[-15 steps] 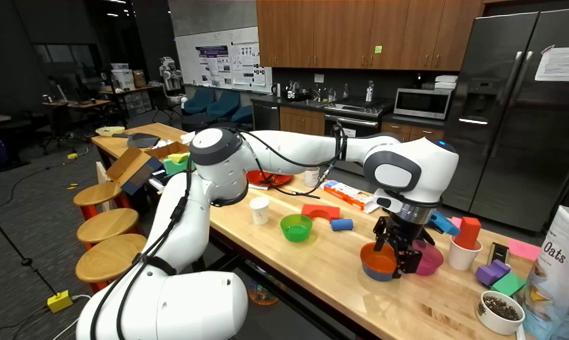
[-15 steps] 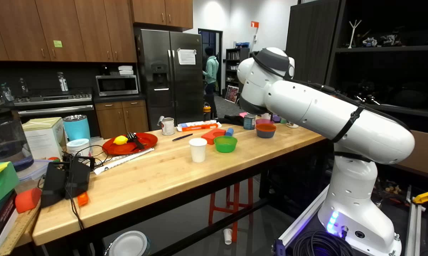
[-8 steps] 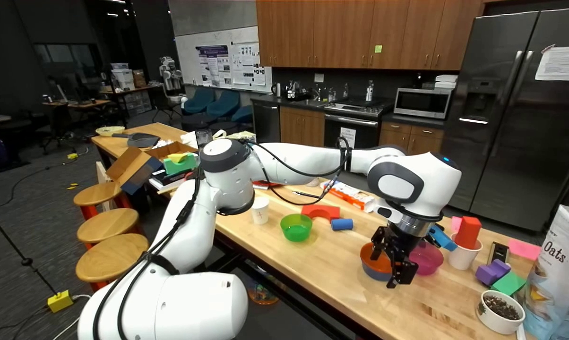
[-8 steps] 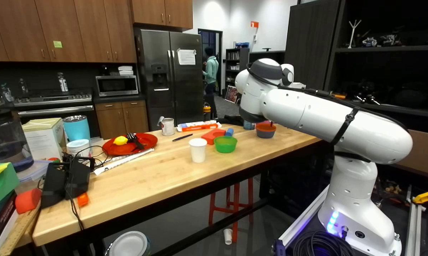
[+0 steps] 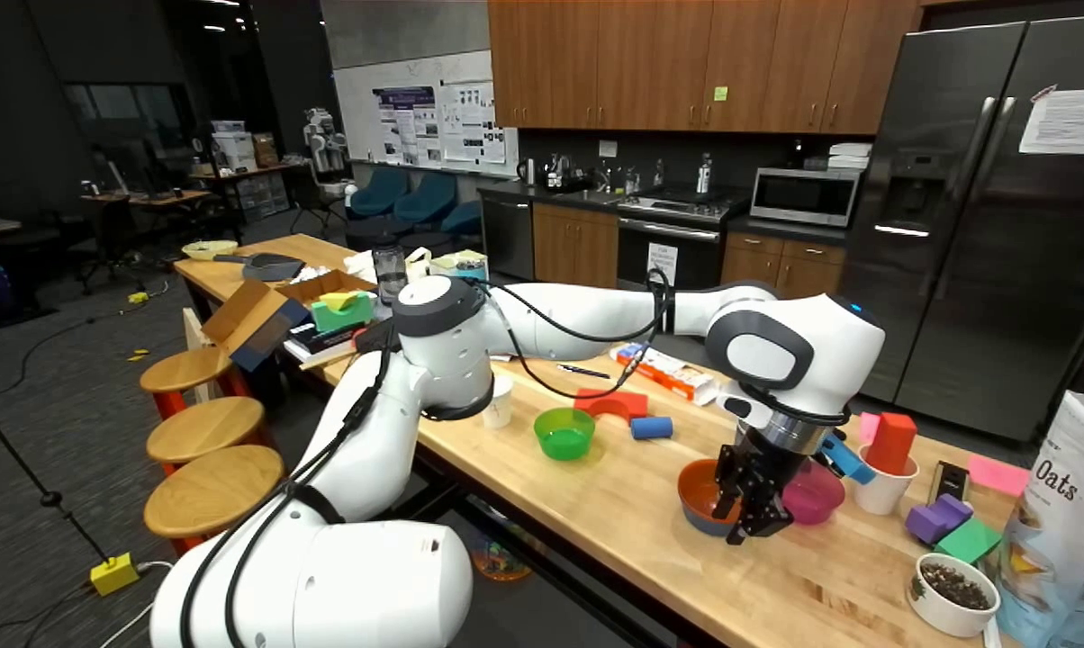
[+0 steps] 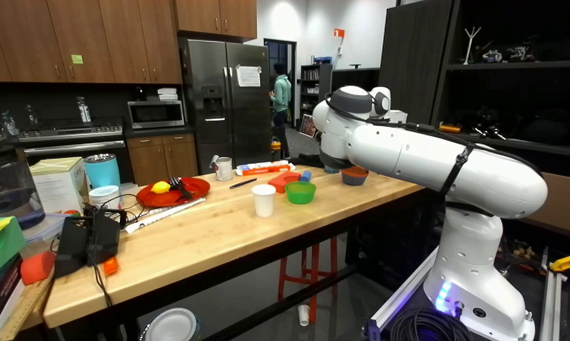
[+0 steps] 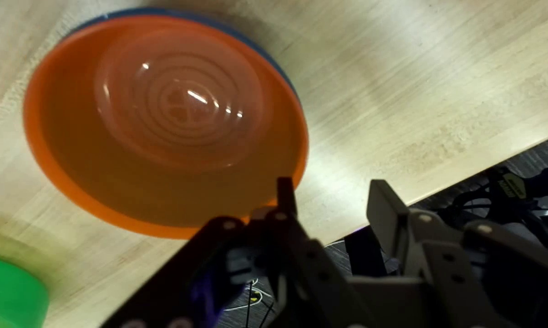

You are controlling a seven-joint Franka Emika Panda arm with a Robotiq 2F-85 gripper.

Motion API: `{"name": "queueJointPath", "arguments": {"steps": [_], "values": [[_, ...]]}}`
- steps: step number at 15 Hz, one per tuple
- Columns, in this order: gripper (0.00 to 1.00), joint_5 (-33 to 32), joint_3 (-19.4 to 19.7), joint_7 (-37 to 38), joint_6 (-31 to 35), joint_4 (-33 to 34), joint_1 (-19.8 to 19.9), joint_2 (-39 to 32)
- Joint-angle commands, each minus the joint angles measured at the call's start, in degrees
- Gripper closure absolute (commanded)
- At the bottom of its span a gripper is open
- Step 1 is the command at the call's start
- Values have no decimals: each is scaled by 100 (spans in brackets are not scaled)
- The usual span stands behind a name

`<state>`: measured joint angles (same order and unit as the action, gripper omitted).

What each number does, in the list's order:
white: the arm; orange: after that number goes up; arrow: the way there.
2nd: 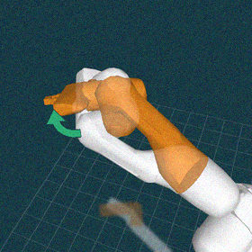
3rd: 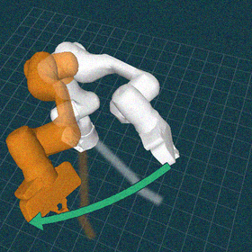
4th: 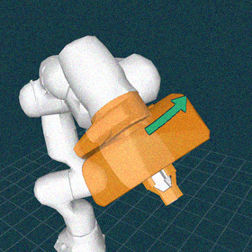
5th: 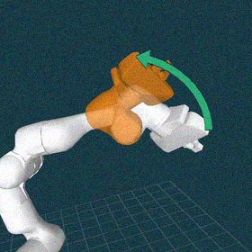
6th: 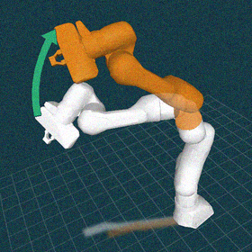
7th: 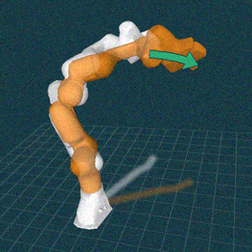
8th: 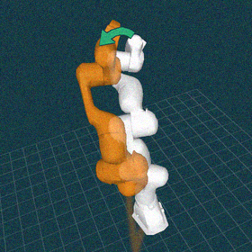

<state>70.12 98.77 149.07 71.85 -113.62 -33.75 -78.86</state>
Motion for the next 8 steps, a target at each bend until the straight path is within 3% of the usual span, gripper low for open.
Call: {"name": "queueJointPath", "arguments": {"steps": [1,3,8], "values": [[85,166,209,0,-285,128,136,-275],[99,192,242,0,-356,163,161,-338],[100,246,316,0,-507,245,200,-493]]}}
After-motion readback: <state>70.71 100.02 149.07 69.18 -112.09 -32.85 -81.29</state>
